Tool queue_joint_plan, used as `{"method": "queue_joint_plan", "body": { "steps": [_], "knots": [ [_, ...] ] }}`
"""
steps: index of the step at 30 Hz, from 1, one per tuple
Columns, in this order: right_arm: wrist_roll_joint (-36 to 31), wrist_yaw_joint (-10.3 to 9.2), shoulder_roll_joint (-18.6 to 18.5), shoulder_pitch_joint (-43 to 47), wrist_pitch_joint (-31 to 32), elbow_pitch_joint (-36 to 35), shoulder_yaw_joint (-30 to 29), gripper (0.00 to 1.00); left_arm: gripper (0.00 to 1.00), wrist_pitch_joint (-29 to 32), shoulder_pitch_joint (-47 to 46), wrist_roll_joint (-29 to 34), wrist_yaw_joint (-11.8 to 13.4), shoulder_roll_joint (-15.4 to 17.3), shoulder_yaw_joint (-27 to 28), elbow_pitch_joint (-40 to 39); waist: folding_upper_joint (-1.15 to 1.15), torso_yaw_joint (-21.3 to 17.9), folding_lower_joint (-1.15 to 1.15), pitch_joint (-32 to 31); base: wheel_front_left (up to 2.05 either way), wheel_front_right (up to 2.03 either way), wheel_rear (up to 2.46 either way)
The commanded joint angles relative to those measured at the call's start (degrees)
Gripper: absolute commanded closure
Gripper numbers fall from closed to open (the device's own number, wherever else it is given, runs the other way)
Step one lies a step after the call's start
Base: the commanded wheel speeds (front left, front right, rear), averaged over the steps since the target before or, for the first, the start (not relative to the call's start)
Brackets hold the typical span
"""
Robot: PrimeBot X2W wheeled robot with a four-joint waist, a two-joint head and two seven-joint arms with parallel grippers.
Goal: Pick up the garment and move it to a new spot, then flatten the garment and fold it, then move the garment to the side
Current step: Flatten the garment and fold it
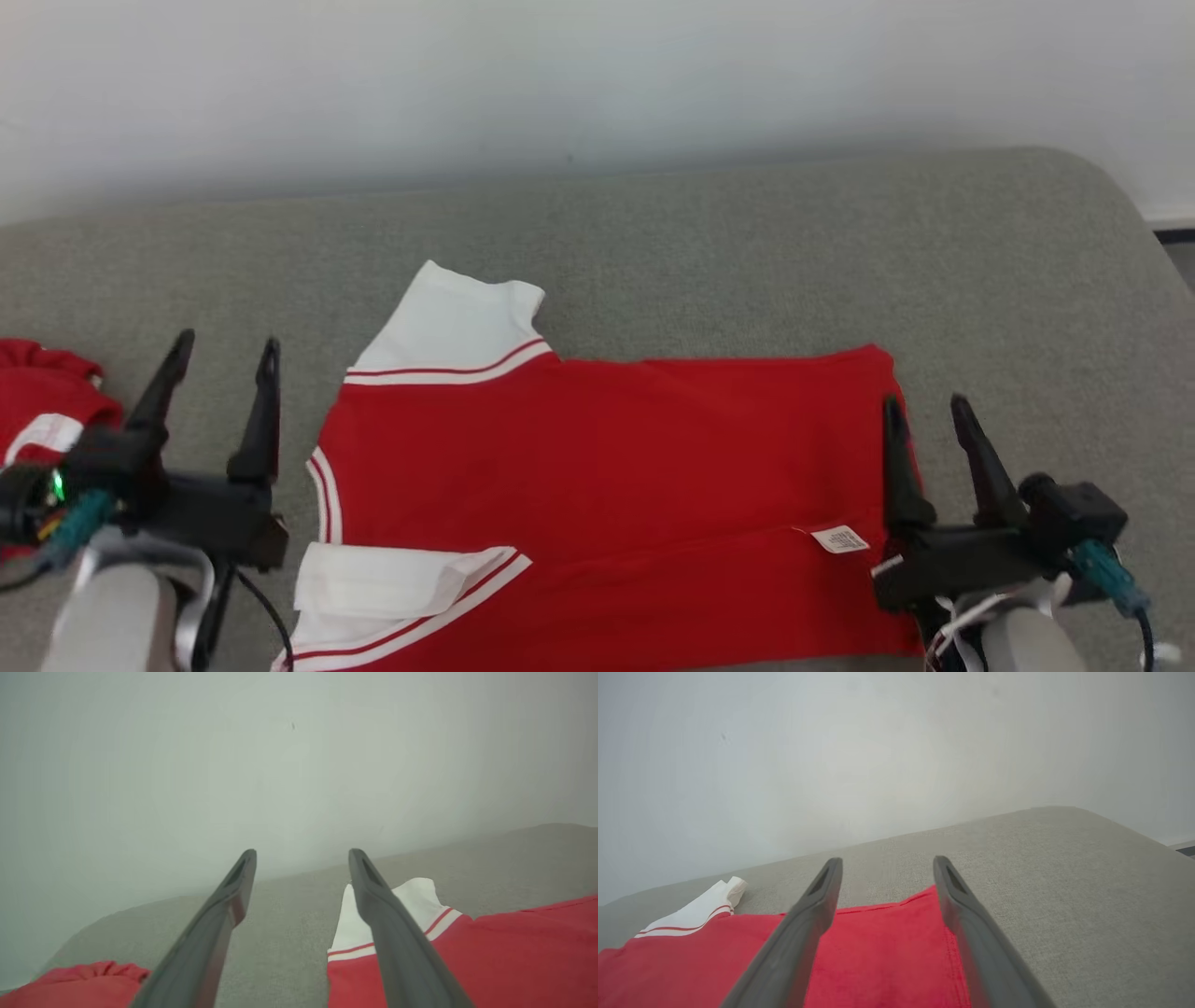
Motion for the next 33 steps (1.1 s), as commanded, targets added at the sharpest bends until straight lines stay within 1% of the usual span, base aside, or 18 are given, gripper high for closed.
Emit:
{"method": "queue_joint_plan", "body": {
  "steps": [1, 3, 8, 9, 10, 13, 15, 21, 33],
  "knots": [
    [0.8, 0.07, 0.0, -2.46, -0.05, 0.52, 0.8, 0.0, 0.0, 1.99, -3.63, -1.8, -0.06, 1.82, -1.55, 1.27, 0.0, -6.95, -0.01, 7.17, 0.0, 0.0, 0.0],
    [1.67, 0.07, 0.05, -5.47, -0.04, 1.16, 2.43, 0.0, 0.0, 4.27, -8.18, -3.92, 0.0, 4.91, -2.93, 2.96, 0.0, -9.06, -0.01, 9.76, 0.0, 0.0, 0.0],
    [4.25, 0.07, 0.03, -11.98, -0.05, 2.21, 6.11, 0.0, 0.0, 9.26, -18.01, -8.98, -0.01, 11.03, -7.12, 7.66, 0.0, -13.42, -0.01, 15.35, 0.0, 0.0, 0.0],
    [4.25, 0.07, 0.03, -11.98, -0.05, 2.21, 6.11, 0.0, 0.0, 9.26, -18.01, -8.98, -0.01, 11.03, -7.12, 7.66, 0.0, -13.42, -0.01, 15.35, 0.0, 0.0, 0.0],
    [4.74, 0.07, 0.03, -12.92, -0.04, 2.35, 6.7, 0.0, 0.0, 9.89, -19.79, -9.6, 0.0, 12.16, -8.1, 8.69, 0.0, -14.07, -0.01, 16.08, 0.0, 0.0, 0.0],
    [6.02, 0.07, 0.09, -15.3, -0.05, 2.51, 8.22, 0.0, 0.0, 12.94, -23.36, -12.57, 0.0, 13.4, -9.26, 11.68, 0.0, -15.57, -0.01, 17.86, 0.0, 0.0, 0.0],
    [6.58, 0.07, 0.07, -16.29, -0.04, 2.55, 8.83, 0.0, 0.0, 14.55, -25.51, -13.39, -0.01, 14.91, -10.22, 13.64, 0.0, -16.27, -0.01, 18.71, 0.0, 0.0, 0.0],
    [7.05, 0.07, 0.09, -17.44, -0.04, 2.5, 9.61, 0.0, 0.0, 15.48, -29.23, -16.18, -0.01, 15.97, -13.55, 18.0, 0.0, -16.94, -0.01, 19.92, 0.0, 0.0, 0.0],
    [7.25, 0.07, 0.05, -17.8, -0.05, 3.09, 10.58, 0.0, 0.0, 16.25, -33.59, -19.54, -0.01, 16.33, -19.7, 24.91, 0.0, -17.28, -0.01, 20.6, 0.0, 0.0, 0.0]
  ]
}}
